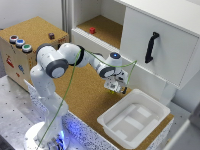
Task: Go push the yellow block to the left
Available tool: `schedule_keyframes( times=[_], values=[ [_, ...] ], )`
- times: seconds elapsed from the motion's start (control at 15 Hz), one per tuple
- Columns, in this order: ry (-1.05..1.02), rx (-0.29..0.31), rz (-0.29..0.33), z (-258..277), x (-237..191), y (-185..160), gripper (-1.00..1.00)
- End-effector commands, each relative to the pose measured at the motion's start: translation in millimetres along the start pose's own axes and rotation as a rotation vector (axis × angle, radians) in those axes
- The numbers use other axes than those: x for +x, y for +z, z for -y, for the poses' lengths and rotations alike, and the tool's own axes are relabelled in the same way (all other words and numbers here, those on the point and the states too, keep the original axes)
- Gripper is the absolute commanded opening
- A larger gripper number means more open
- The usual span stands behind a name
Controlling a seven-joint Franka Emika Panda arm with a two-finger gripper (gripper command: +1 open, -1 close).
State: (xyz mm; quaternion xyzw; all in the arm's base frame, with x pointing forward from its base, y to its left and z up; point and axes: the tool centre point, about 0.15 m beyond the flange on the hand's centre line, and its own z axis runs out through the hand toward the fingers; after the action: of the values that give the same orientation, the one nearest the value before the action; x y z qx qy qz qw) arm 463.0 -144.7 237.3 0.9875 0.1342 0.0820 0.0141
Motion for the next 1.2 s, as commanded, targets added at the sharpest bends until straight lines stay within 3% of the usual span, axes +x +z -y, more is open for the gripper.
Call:
schedule_keyframes(
  times=[0.0,0.27,0.6,1.13],
  values=[
    [0.077,-0.020,-0.046,1,0,-6,-1.00],
    [0.128,-0.048,-0.070,-24,-13,-27,-1.00],
    [0.114,-0.034,-0.027,-20,-13,-4,-1.00],
    [0.112,-0.029,-0.048,0,1,19,-1.00]
  ],
)
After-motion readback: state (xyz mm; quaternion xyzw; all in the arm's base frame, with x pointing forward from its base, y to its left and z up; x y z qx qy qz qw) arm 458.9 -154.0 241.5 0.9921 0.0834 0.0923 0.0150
